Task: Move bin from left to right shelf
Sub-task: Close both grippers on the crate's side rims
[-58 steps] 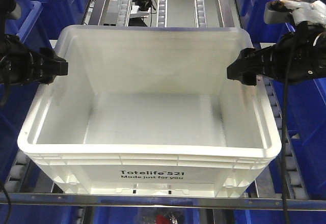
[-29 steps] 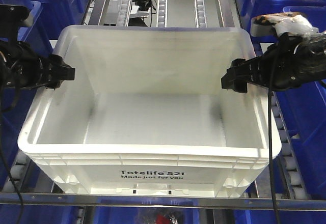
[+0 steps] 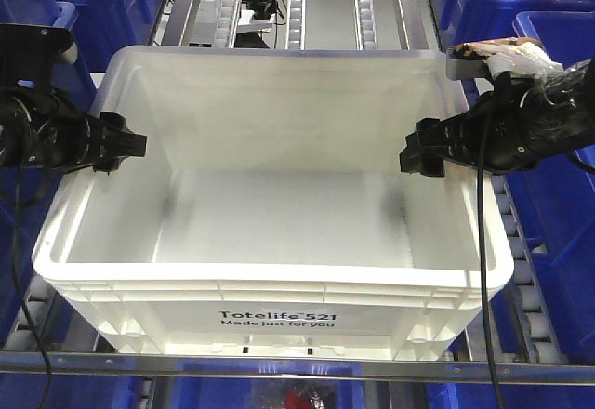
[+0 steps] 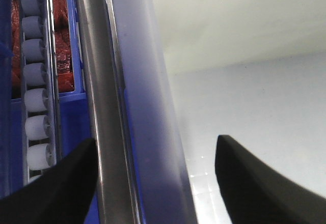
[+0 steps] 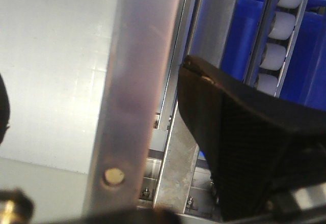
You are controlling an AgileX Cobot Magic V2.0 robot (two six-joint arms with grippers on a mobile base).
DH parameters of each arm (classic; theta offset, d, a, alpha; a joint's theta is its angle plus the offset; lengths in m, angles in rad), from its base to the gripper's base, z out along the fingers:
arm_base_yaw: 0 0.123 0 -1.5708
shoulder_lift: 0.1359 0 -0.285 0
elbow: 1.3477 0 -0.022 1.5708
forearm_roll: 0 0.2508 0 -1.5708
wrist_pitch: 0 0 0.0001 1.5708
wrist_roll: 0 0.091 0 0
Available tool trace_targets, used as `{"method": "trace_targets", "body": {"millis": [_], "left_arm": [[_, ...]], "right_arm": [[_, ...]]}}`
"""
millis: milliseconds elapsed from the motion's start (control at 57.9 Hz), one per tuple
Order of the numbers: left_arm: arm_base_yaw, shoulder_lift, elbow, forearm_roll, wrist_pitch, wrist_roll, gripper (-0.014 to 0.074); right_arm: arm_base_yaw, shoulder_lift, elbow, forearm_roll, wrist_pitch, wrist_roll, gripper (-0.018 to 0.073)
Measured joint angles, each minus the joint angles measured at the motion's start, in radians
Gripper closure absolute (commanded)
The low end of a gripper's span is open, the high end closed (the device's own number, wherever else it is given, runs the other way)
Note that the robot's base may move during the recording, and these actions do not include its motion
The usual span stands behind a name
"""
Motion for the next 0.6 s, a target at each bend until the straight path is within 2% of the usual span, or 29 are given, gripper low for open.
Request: {"method": "trace_targets", "body": {"millis": [605], "left_arm": [[0.000, 0.016, -0.014, -0.001, 0.000, 0.000, 0.0137]], "right_arm": [[0.000, 0.035, -0.003, 0.000, 0.009, 0.001, -0.0029]]}}
